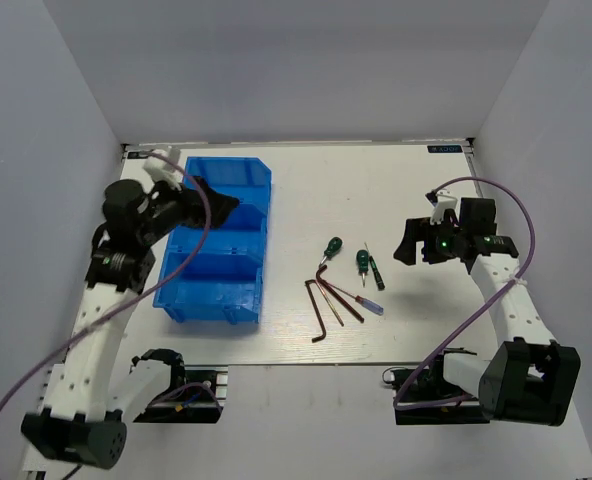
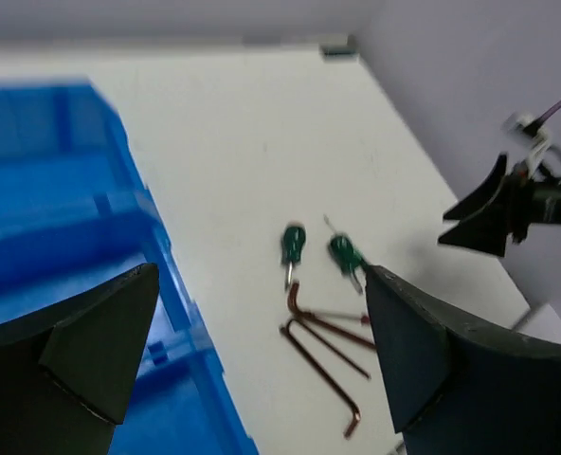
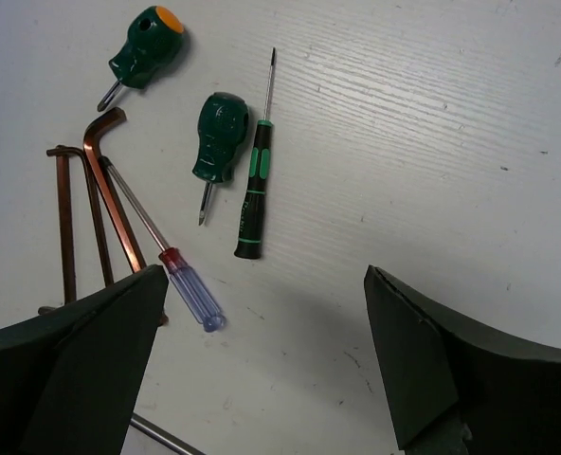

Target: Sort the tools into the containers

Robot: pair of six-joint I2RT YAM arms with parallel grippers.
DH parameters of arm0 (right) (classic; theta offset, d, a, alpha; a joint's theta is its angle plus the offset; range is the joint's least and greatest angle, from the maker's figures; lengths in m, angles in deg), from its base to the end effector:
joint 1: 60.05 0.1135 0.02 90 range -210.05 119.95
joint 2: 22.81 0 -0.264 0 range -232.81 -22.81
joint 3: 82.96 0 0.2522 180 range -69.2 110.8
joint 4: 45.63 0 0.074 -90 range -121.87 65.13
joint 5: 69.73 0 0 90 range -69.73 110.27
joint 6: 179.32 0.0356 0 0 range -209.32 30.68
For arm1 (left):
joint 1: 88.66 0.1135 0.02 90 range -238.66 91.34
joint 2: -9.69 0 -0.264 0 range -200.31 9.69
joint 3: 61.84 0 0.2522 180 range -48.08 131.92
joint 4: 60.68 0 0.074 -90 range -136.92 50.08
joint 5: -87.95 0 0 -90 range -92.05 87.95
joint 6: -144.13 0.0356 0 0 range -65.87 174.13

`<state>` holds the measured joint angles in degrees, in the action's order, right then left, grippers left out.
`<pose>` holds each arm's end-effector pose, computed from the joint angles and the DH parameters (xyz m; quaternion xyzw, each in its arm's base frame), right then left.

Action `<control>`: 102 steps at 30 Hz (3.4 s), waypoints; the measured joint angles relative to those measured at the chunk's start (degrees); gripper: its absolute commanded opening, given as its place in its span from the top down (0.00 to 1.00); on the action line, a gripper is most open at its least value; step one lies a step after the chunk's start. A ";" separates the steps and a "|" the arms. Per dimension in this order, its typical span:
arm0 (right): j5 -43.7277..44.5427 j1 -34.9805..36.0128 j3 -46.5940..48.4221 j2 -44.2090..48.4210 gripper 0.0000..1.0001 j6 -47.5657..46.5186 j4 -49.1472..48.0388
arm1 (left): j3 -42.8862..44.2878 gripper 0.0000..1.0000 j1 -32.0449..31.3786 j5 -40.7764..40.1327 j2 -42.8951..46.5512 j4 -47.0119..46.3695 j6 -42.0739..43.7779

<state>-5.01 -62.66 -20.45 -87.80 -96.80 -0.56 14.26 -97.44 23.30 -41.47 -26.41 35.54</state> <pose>0.2325 0.0046 0.2635 -0.1178 0.9054 0.1721 0.3698 0.1834 -0.0437 0.4083 0.0779 0.7531 -0.3119 0.5740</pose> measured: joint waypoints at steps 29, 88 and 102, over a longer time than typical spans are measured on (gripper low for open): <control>1.16 -0.37 12.52 -15.39 0.48 -8.33 13.18 | 30.64 0.30 -38.95 -19.32 -62.29 18.86 5.99; -0.15 18.86 32.30 -37.24 0.38 -12.26 18.71 | 60.08 0.39 -4.74 -41.07 -75.91 25.59 -6.10; 13.31 24.28 25.66 -37.90 0.44 -1.57 18.49 | 56.39 0.23 -4.15 -39.15 -75.03 24.72 -3.85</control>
<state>8.30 -38.38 5.21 -125.70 -98.38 17.93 70.65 -101.59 -15.85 -116.50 -1.69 31.69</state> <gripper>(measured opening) 0.565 0.794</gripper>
